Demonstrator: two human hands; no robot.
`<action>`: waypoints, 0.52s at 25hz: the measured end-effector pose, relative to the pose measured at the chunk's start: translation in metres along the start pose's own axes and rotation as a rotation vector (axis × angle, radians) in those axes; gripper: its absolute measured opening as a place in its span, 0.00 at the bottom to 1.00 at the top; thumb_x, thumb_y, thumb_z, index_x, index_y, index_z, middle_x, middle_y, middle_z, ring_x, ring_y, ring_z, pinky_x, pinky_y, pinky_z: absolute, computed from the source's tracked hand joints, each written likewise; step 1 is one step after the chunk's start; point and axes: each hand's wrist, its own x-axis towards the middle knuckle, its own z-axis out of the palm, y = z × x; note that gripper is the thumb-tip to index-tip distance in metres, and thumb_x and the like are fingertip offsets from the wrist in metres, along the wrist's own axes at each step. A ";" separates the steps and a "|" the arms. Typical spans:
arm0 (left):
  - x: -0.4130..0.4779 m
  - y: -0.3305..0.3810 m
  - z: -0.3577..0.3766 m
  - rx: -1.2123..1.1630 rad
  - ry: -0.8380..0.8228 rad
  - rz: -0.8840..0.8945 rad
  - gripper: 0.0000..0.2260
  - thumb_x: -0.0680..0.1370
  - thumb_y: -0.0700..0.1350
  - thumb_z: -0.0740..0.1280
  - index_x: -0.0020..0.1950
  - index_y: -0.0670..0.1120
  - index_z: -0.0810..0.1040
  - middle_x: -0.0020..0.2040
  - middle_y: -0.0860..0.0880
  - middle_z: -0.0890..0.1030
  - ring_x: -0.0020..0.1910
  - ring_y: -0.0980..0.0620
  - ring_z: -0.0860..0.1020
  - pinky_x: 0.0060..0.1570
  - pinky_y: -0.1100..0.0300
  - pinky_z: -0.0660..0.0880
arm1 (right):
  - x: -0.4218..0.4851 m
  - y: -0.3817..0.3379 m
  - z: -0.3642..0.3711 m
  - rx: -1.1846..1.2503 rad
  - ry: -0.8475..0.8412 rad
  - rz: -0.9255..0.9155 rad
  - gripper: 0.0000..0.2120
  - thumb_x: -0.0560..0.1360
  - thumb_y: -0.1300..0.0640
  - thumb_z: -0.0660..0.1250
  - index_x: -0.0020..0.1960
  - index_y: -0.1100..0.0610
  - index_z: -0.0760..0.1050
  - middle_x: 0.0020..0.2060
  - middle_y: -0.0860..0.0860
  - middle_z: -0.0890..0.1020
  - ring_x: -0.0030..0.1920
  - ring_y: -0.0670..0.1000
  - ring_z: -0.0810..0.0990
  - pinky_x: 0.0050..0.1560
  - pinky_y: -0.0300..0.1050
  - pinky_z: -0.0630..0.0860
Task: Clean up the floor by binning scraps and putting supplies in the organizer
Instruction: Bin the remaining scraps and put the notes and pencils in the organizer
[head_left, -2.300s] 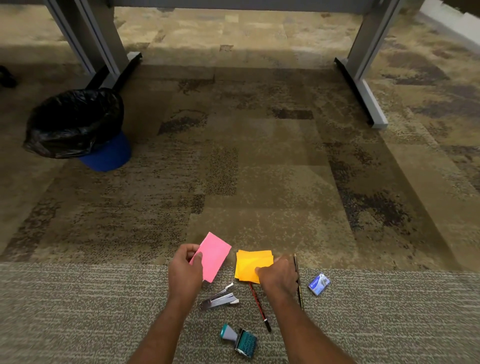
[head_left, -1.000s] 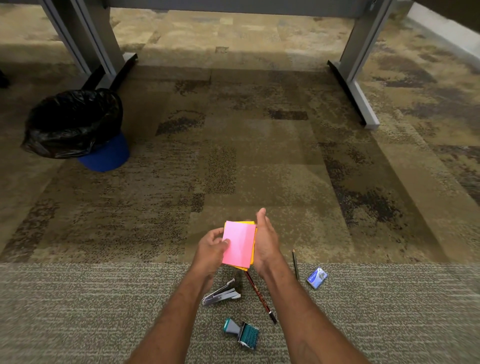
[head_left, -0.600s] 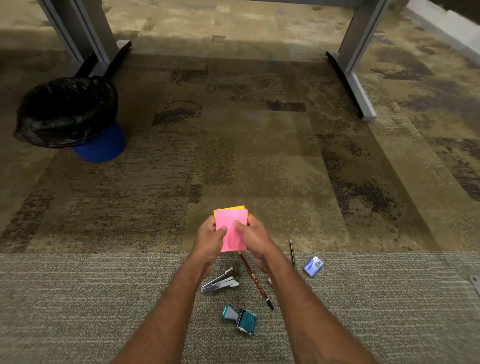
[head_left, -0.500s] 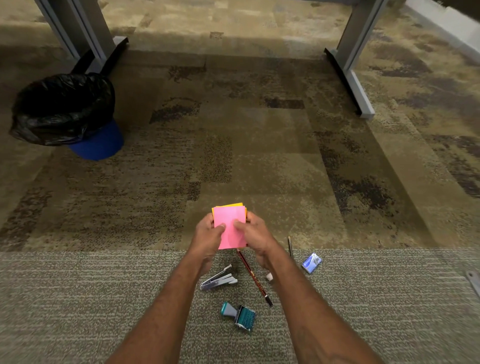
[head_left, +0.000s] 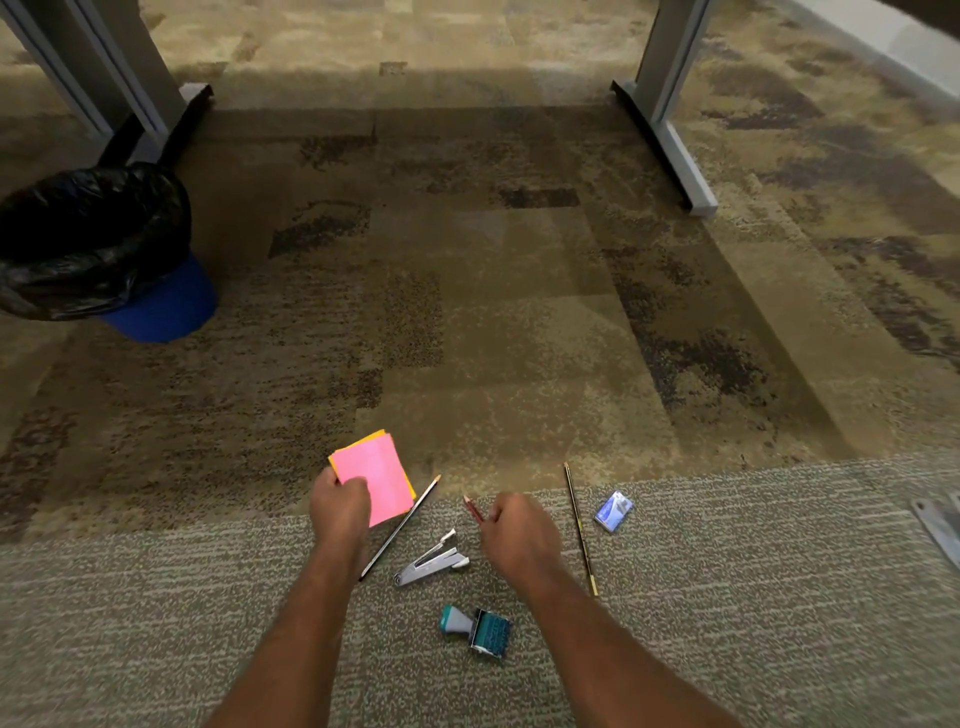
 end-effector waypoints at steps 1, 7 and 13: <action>0.002 -0.002 -0.003 0.010 0.001 -0.005 0.12 0.76 0.31 0.58 0.54 0.43 0.76 0.48 0.42 0.78 0.44 0.47 0.75 0.40 0.58 0.70 | -0.004 -0.003 0.005 -0.008 -0.025 -0.013 0.06 0.78 0.56 0.69 0.52 0.56 0.81 0.45 0.52 0.84 0.42 0.49 0.82 0.40 0.43 0.79; 0.010 -0.018 -0.011 0.062 -0.035 -0.036 0.07 0.76 0.32 0.60 0.43 0.42 0.75 0.40 0.42 0.75 0.36 0.47 0.72 0.37 0.57 0.66 | -0.007 -0.010 0.014 0.016 -0.012 -0.031 0.06 0.78 0.60 0.68 0.54 0.57 0.80 0.47 0.52 0.83 0.45 0.50 0.82 0.50 0.47 0.82; 0.007 -0.023 -0.014 0.095 -0.036 -0.045 0.10 0.75 0.32 0.60 0.37 0.44 0.71 0.33 0.45 0.71 0.31 0.50 0.67 0.32 0.59 0.61 | 0.008 0.011 -0.016 0.295 0.345 0.204 0.17 0.81 0.44 0.61 0.50 0.56 0.80 0.38 0.50 0.82 0.36 0.48 0.81 0.34 0.44 0.80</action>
